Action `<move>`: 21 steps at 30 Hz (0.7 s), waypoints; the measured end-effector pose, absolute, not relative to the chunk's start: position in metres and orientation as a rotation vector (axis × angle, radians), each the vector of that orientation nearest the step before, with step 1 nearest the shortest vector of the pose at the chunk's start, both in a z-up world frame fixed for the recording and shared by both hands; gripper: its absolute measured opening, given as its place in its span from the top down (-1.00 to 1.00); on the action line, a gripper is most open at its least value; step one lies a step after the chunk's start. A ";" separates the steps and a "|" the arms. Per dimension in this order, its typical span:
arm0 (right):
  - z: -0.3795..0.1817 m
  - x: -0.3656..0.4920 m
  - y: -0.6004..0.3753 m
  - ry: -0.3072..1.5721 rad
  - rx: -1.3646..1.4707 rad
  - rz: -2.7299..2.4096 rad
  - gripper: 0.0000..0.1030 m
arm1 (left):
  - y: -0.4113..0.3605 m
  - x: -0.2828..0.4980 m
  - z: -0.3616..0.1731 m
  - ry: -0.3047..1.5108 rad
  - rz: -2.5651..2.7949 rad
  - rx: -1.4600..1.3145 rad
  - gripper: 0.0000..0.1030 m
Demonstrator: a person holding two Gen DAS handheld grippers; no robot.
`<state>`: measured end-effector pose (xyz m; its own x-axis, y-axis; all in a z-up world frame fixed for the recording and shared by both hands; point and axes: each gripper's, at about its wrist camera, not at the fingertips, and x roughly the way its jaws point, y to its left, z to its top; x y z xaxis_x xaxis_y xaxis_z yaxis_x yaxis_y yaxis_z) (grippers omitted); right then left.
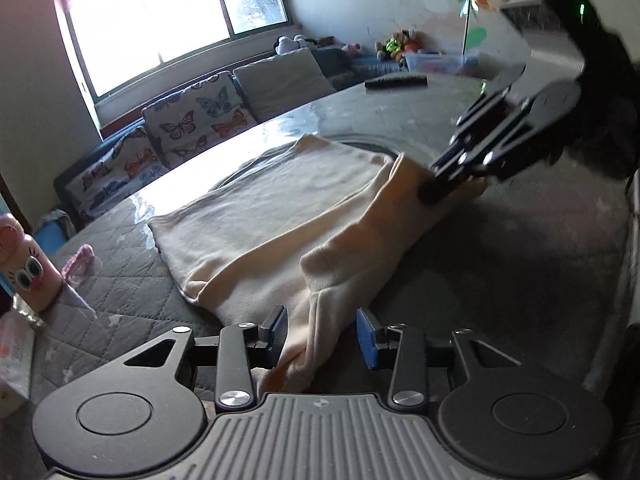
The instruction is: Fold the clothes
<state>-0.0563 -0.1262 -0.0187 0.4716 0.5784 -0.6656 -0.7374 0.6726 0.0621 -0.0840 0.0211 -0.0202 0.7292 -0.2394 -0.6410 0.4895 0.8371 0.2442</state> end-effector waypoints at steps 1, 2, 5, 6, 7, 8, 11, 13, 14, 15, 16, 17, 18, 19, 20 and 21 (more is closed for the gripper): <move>-0.018 -0.057 -0.127 0.708 -0.245 0.813 0.78 | 0.021 -0.082 -0.023 0.639 -0.413 0.427 0.21; -0.018 -0.058 -0.127 0.703 -0.243 0.810 0.79 | 0.021 -0.080 -0.025 0.643 -0.410 0.438 0.25; -0.015 -0.063 -0.128 0.682 -0.230 0.802 0.81 | 0.019 -0.079 -0.030 0.637 -0.408 0.474 0.74; -0.015 -0.065 -0.129 0.674 -0.227 0.801 0.82 | 0.020 -0.080 -0.030 0.630 -0.407 0.475 0.82; -0.014 -0.066 -0.129 0.665 -0.223 0.799 0.82 | 0.021 -0.082 -0.027 0.621 -0.409 0.467 0.85; -0.013 -0.068 -0.130 0.658 -0.220 0.799 0.82 | 0.022 -0.083 -0.024 0.612 -0.411 0.459 0.85; -0.007 -0.074 -0.133 0.636 -0.211 0.801 0.83 | 0.023 -0.094 -0.013 0.581 -0.413 0.448 0.87; -0.002 -0.079 -0.137 0.625 -0.205 0.805 0.83 | 0.023 -0.104 -0.005 0.565 -0.419 0.445 0.87; 0.001 -0.082 -0.139 0.619 -0.202 0.807 0.83 | 0.023 -0.110 -0.002 0.559 -0.425 0.441 0.87; 0.004 -0.086 -0.142 0.614 -0.197 0.813 0.83 | 0.023 -0.116 0.002 0.554 -0.431 0.435 0.87; 0.008 -0.091 -0.146 0.610 -0.191 0.820 0.83 | 0.023 -0.123 0.005 0.551 -0.438 0.428 0.87; 0.013 -0.097 -0.149 0.607 -0.187 0.829 0.83 | 0.023 -0.131 0.009 0.551 -0.446 0.422 0.87; 0.018 -0.104 -0.153 0.604 -0.184 0.838 0.83 | 0.024 -0.139 0.014 0.550 -0.456 0.416 0.87; 0.023 -0.111 -0.157 0.602 -0.182 0.848 0.83 | 0.025 -0.148 0.019 0.546 -0.465 0.410 0.87; 0.027 -0.118 -0.159 0.598 -0.181 0.857 0.83 | 0.025 -0.156 0.024 0.542 -0.475 0.404 0.87; 0.031 -0.125 -0.162 0.594 -0.182 0.867 0.83 | 0.026 -0.164 0.029 0.537 -0.480 0.396 0.87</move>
<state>-0.1246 -0.1616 0.0315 0.4980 0.6624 -0.5596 -0.7610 0.6433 0.0843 -0.1637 0.0260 0.0285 0.7549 -0.3270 -0.5685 0.5281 0.8171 0.2313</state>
